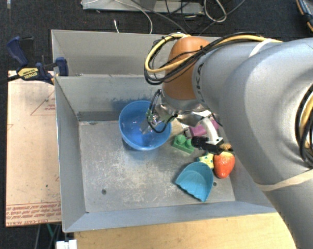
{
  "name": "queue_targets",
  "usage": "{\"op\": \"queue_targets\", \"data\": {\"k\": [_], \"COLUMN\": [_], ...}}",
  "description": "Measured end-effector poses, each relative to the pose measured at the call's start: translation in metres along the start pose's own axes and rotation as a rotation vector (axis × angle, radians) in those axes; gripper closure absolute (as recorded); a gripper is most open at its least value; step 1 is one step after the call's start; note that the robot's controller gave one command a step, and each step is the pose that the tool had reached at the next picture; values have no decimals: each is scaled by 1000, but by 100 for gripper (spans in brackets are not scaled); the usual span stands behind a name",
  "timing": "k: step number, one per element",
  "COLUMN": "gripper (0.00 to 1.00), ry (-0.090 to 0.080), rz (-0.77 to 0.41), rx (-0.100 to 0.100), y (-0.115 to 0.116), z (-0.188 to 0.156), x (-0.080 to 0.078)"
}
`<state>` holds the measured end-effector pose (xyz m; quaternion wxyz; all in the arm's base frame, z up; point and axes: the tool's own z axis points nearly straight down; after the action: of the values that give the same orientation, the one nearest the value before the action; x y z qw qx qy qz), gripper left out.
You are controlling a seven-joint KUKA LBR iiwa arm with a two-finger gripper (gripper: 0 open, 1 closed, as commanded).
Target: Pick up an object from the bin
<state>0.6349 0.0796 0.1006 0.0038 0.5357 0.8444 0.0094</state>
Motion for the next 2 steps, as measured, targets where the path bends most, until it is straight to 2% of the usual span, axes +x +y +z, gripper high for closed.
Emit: {"op": "queue_targets", "data": {"k": [1,2], "gripper": [100,0], "ry": [-8,-2], "rz": [8,5], "rx": [2,-1], "y": [-52,-68], "z": [-51,28], "x": [-44,-21]}}
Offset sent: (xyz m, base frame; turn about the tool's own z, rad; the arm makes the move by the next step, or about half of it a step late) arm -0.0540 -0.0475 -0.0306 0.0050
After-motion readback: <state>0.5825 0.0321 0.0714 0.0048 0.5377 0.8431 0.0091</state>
